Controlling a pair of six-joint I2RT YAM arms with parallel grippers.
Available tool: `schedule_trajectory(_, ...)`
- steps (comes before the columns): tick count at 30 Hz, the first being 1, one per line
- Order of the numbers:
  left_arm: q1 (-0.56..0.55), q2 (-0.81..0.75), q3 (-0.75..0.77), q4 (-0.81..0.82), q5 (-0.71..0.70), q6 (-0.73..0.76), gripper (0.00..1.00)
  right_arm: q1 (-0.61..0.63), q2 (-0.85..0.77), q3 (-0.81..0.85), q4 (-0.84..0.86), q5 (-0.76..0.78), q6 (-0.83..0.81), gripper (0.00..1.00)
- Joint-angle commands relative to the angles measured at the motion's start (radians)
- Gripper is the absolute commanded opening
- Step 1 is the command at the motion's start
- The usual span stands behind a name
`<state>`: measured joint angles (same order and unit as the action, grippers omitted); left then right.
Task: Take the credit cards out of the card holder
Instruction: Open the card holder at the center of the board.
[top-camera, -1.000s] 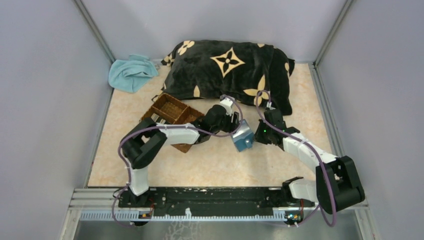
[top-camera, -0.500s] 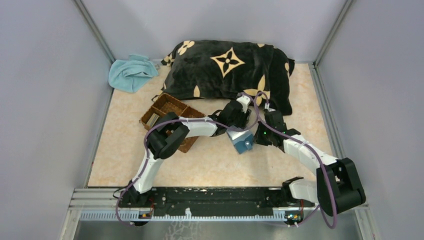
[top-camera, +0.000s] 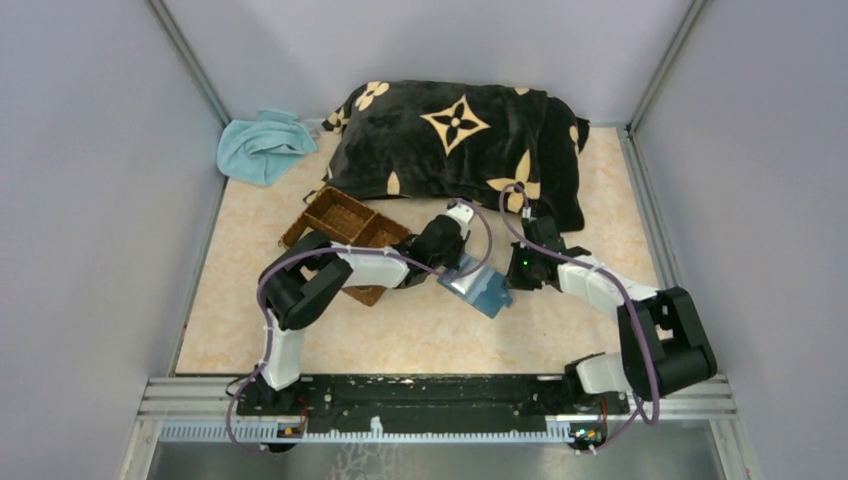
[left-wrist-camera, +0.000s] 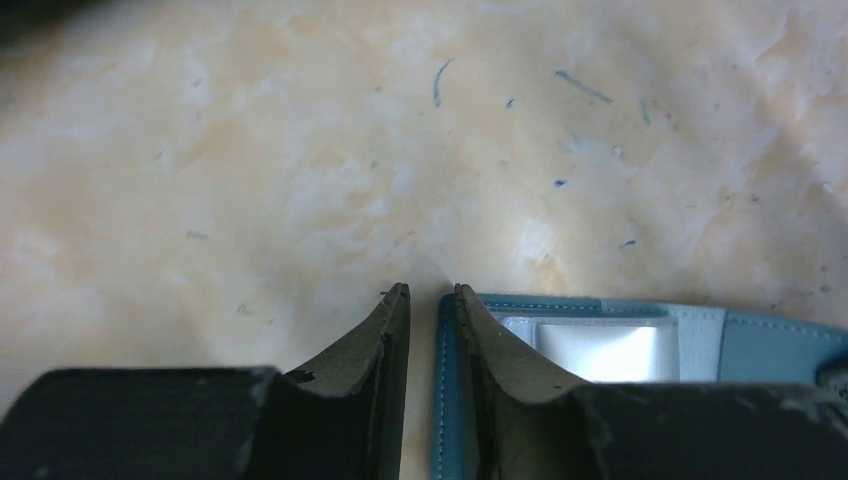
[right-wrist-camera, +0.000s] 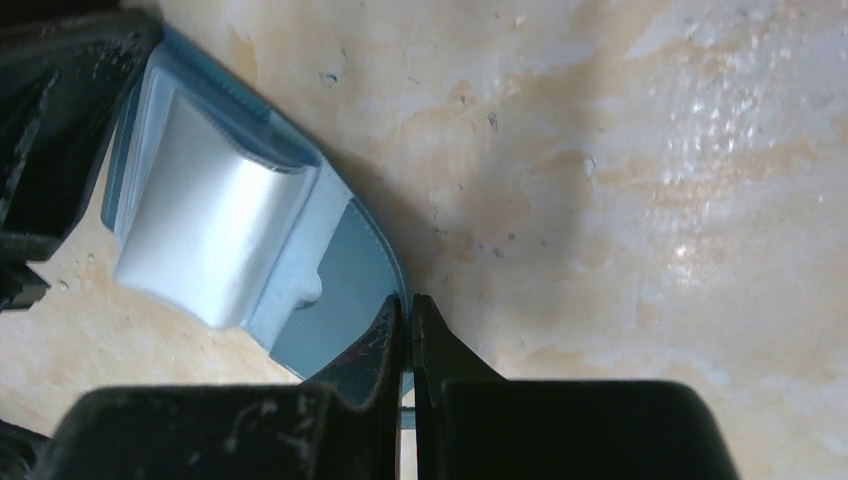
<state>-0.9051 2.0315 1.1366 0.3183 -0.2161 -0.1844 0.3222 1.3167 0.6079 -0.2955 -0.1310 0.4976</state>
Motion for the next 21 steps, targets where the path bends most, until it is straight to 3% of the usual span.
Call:
schedule_trajectory(1, -0.002, -0.033, -0.104, -0.068, -0.005, -0.057, 0.3, -0.012, 0.067, 0.118, 0.059, 0.011, -0.025, 0.0)
schedule_trajectory(10, -0.003, -0.118, -0.251, -0.013, 0.021, -0.148, 0.25, -0.014, 0.209, 0.283, 0.028, 0.018, -0.08, 0.0)
schedule_trajectory(21, -0.023, -0.178, -0.32, 0.007, 0.073, -0.211, 0.25, -0.013, 0.308, 0.352, 0.056, -0.007, -0.096, 0.0)
